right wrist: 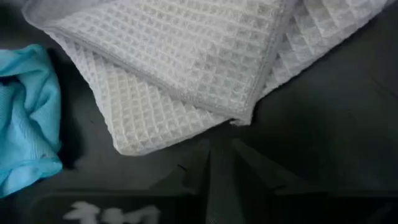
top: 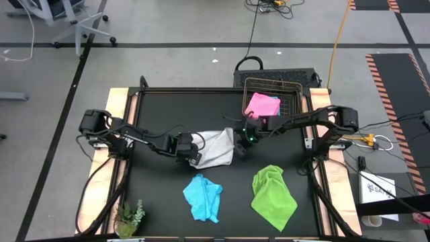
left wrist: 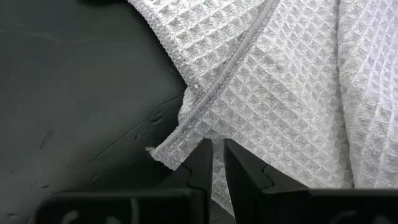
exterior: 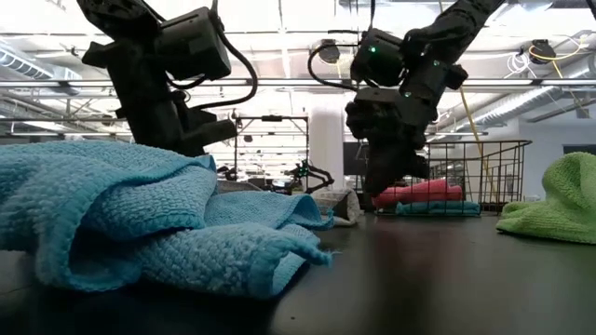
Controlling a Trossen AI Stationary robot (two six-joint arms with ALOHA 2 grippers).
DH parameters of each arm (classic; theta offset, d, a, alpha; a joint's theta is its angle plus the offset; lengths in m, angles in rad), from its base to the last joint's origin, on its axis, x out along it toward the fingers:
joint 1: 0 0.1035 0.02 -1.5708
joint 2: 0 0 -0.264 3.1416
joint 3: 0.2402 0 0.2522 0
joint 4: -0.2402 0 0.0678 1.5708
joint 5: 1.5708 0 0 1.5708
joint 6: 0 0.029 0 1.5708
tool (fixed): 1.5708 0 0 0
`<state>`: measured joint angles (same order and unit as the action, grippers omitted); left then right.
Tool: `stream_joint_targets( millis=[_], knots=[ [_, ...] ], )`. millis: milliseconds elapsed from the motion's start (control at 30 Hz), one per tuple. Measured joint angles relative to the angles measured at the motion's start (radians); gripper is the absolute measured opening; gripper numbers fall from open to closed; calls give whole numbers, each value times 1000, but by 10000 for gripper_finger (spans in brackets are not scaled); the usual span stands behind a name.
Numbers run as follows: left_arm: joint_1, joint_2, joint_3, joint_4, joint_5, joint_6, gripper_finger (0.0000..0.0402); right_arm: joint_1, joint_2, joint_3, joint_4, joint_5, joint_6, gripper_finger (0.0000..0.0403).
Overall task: Fold microfiber towels
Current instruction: Fold the gray towel
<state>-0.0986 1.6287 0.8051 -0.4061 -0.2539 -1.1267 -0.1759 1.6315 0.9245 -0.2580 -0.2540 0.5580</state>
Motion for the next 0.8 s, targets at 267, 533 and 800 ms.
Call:
stream_joint_targets(
  millis=[267, 533, 800],
  knots=[
    [0, 0, 0, 11, 1, 8, 42, -2, 24, 2, 21, 22, 64, 141],
    [0, 0, 0, 22, 2, 15, 42, -7, 91, 1, 82, 20, 111, 192],
    [0, 0, 0, 17, 2, 19, 42, -26, 127, 2, 188, 14, 116, 196]
  ],
)
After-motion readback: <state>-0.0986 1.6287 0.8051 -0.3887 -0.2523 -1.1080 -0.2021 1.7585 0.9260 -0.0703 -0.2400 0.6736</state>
